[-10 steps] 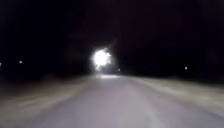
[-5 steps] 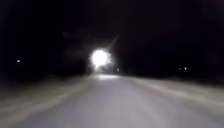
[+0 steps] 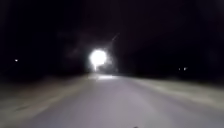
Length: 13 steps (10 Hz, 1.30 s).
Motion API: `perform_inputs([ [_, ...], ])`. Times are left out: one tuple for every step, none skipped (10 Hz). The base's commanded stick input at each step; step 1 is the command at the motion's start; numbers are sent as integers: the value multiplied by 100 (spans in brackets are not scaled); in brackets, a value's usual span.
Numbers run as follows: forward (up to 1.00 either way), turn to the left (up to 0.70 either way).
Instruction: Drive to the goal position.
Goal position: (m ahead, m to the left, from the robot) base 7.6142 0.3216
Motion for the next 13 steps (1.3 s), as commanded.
perform_inputs([
  [100,0],
  [100,0],
  [100,0],
  [100,0],
  [100,0],
  [100,0],
  [100,0],
  [100,0],
  [100,0],
  [100,0],
  [100,0],
  [100,0],
  [100,0],
])
